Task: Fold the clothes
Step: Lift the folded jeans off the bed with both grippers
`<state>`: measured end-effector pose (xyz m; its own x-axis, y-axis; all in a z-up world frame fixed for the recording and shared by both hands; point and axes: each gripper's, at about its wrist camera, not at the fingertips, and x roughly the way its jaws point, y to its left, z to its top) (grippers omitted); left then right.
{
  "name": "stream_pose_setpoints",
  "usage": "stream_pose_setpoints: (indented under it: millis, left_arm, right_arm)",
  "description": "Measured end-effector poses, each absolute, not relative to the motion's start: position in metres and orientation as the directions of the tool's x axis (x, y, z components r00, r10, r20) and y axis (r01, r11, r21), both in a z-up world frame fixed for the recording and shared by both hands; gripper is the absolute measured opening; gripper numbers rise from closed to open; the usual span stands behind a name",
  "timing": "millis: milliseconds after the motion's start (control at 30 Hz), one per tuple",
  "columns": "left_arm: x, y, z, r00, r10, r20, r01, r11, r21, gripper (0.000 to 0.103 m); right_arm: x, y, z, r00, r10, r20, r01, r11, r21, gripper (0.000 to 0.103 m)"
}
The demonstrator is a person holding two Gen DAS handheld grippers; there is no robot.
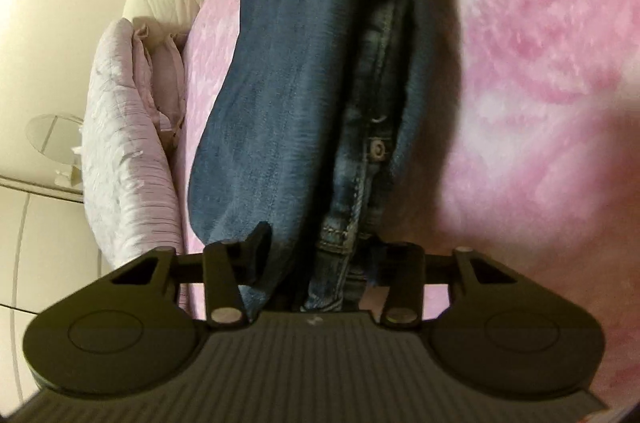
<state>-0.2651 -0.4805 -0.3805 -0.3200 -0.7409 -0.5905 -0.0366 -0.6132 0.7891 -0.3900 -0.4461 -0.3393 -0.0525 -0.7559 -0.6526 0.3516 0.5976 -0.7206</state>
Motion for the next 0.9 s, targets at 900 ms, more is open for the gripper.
stream_pose_setpoints:
  millis: [900]
  left_arm:
    - [-0.294, -0.471, -0.240, -0.315, -0.653, -0.689, -0.101, -0.698, 0.709, 0.034]
  right_arm:
    - [-0.436, -0.479, -0.212, -0.055, -0.749, -0.660, 0.296, 0.619, -0.728, 0.027]
